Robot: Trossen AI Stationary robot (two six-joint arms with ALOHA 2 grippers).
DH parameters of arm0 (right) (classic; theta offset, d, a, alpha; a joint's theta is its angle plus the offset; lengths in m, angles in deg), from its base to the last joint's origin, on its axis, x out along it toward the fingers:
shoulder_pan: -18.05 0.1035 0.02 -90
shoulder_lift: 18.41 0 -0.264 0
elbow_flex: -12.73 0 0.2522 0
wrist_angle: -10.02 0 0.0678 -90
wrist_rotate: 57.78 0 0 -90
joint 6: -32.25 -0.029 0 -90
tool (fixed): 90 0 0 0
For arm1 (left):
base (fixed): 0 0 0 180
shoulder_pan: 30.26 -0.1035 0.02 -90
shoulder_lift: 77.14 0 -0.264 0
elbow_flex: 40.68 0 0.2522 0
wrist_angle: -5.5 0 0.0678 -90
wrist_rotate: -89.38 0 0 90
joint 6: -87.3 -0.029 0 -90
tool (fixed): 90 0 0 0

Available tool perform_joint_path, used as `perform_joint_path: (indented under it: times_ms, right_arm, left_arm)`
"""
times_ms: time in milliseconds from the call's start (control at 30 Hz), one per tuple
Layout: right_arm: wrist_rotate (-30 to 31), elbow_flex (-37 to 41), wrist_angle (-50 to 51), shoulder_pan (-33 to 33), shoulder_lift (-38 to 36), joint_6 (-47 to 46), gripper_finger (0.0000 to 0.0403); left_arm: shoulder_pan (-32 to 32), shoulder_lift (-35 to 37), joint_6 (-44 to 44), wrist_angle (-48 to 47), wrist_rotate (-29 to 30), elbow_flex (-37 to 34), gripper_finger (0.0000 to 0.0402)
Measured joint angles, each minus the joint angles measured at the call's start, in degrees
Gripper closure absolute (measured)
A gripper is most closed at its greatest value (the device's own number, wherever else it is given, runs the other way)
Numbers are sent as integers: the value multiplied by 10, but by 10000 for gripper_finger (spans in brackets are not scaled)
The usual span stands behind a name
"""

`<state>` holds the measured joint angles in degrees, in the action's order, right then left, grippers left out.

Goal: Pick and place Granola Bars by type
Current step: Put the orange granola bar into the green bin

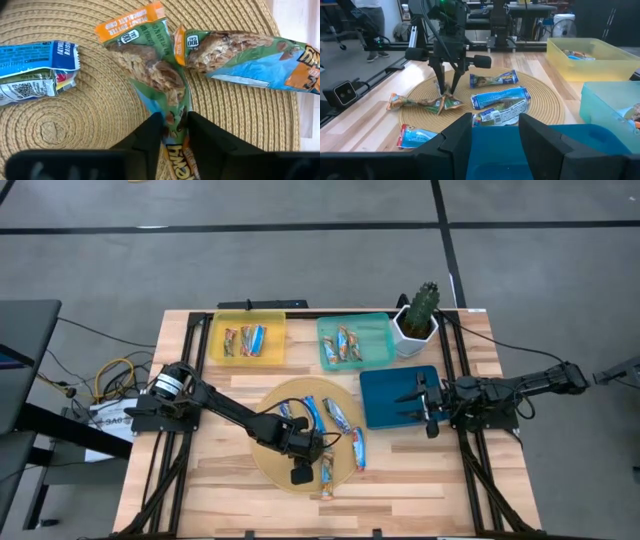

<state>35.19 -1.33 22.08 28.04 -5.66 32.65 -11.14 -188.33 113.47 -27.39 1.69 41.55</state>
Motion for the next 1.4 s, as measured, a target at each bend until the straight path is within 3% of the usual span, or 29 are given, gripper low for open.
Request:
perform_joint_path:
  times_ms: [300,700,1000,1400]
  right_arm:
    - [0,0,0,0,0,0,249]
    - [0,0,0,0,0,0,249]
    - [0,0,0,0,0,0,249]
    - [0,0,0,0,0,0,249]
  left_arm:
    - [0,1,-14,3,-2,1,376]
    - [-1,11,-30,35,5,0,381]
    - [-8,36,-50,85,86,0,381]
    - [-34,59,-147,244,189,0,380]
